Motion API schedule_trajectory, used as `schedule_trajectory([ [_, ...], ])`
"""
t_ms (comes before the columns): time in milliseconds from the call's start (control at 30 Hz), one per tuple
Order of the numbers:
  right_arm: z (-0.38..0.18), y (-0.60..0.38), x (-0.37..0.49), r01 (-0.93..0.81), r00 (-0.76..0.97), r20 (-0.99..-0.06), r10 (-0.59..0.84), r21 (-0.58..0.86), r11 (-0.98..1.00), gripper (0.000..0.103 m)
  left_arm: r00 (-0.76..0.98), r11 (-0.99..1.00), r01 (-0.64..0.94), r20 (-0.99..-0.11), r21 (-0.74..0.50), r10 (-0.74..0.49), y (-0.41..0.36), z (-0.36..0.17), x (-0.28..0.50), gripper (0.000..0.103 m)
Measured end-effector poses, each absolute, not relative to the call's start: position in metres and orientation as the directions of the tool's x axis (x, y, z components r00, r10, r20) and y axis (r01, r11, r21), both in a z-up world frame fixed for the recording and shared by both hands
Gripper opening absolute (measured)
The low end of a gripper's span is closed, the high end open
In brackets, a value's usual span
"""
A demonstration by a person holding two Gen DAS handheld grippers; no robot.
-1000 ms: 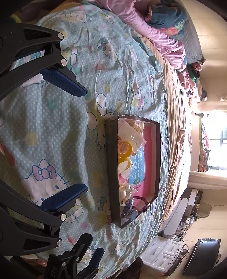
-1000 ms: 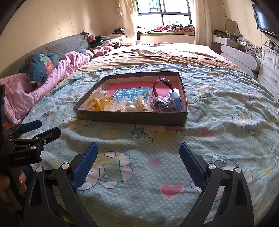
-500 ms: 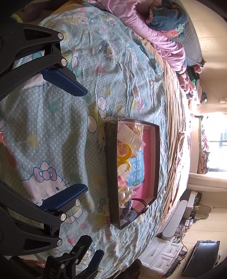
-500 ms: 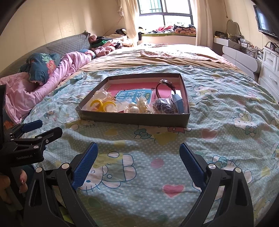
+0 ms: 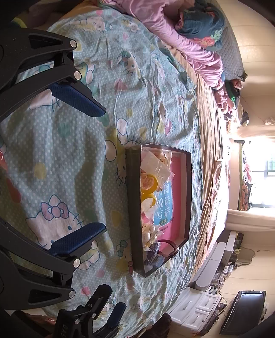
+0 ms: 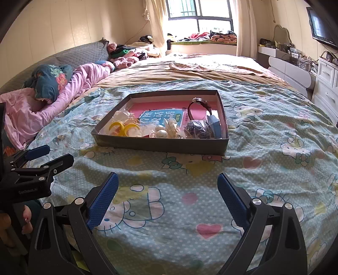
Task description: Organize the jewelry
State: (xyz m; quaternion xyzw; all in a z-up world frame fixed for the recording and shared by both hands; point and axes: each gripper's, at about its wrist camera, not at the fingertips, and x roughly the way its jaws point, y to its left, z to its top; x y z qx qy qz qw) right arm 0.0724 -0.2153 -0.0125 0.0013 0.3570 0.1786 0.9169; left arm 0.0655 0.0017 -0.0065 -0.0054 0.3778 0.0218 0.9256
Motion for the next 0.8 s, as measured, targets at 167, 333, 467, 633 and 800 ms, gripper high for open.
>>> schedule_trajectory([
  [167, -0.0119, -0.2162, 0.0718, -0.327, 0.683, -0.652, 0.328, 0.129, 0.936, 0.094, 0.714, 0.999, -0.043, -0.699, 0.006, 0.035, 0.0019, -0.0067, 0.0653, 0.094],
  [333, -0.0117, -0.2164, 0.0720, -0.328, 0.683, -0.652, 0.329, 0.129, 0.936, 0.094, 0.715, 0.999, -0.042, -0.698, 0.005, 0.034, 0.0020, -0.0060, 0.0647, 0.094],
  [467, -0.0116, -0.2166, 0.0718, -0.328, 0.685, -0.651, 0.328, 0.126, 0.936, 0.094, 0.715, 0.999, -0.042, -0.698, 0.005, 0.034, 0.0020, -0.0047, 0.0643, 0.094],
  [633, -0.0115, -0.2165, 0.0722, -0.328, 0.685, -0.652, 0.325, 0.123, 0.937, 0.094, 0.714, 0.999, -0.034, -0.699, -0.003, 0.022, 0.0003, -0.0035, 0.0638, 0.094],
  [800, -0.0107, -0.2169, 0.0744, -0.329, 0.687, -0.650, 0.324, 0.120, 0.937, 0.094, 0.701, 1.000, -0.026, -0.713, -0.013, 0.009, -0.0028, -0.0065, 0.0641, 0.094],
])
